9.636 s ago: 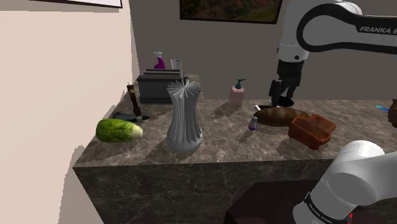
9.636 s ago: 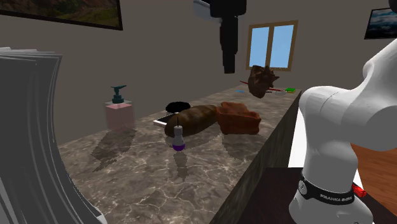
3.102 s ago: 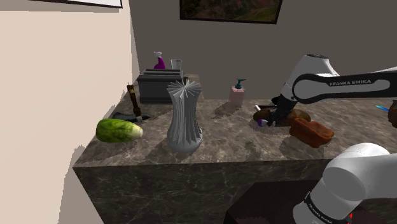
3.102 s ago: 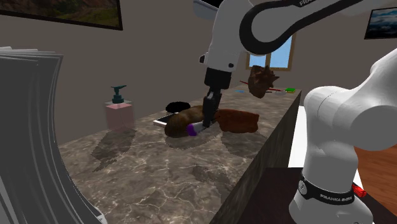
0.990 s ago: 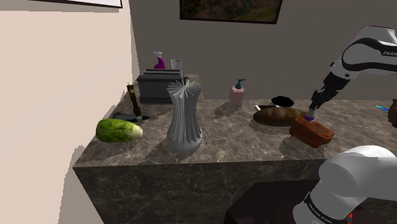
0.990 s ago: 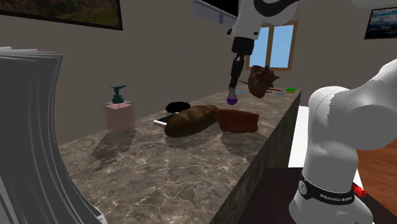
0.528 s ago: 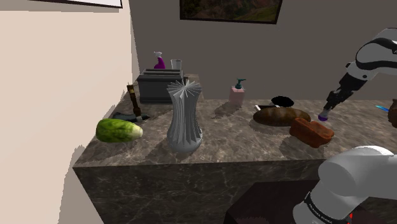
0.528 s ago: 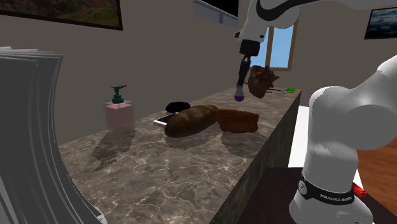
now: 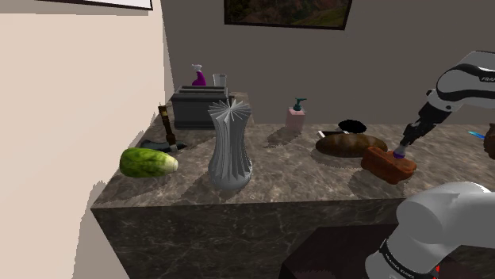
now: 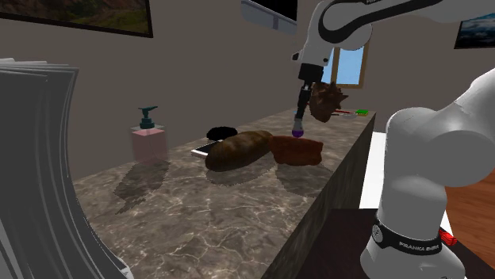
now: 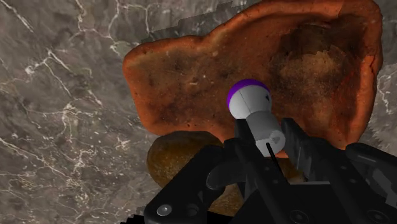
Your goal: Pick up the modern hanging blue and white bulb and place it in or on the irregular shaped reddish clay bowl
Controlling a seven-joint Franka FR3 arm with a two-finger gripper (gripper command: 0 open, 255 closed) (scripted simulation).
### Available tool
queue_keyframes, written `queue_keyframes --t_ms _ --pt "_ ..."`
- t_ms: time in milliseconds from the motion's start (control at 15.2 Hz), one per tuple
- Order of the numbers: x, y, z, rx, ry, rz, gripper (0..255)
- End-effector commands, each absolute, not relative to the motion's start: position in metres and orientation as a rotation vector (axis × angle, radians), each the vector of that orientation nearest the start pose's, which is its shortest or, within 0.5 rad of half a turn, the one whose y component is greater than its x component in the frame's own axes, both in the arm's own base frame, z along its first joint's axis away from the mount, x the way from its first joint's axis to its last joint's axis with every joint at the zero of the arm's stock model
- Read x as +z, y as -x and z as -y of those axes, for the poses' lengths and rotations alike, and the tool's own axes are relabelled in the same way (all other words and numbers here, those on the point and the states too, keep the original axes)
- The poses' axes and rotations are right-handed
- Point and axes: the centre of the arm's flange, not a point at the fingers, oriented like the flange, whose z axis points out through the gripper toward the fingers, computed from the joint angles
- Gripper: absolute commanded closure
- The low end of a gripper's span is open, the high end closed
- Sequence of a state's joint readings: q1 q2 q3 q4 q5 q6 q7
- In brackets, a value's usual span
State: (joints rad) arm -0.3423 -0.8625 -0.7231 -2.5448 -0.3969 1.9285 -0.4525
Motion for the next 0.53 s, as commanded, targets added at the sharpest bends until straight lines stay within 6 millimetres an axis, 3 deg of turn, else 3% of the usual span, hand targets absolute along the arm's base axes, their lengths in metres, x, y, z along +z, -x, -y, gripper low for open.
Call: queue_keyframes --t_ms 0,264,462 --pt "0.468 -0.137 0.338 -0.297 3.05 -0.495 255" --pt "0.448 -0.137 0.338 -0.297 3.05 -0.495 255" --pt "0.448 -0.137 0.338 -0.297 3.05 -0.495 255"
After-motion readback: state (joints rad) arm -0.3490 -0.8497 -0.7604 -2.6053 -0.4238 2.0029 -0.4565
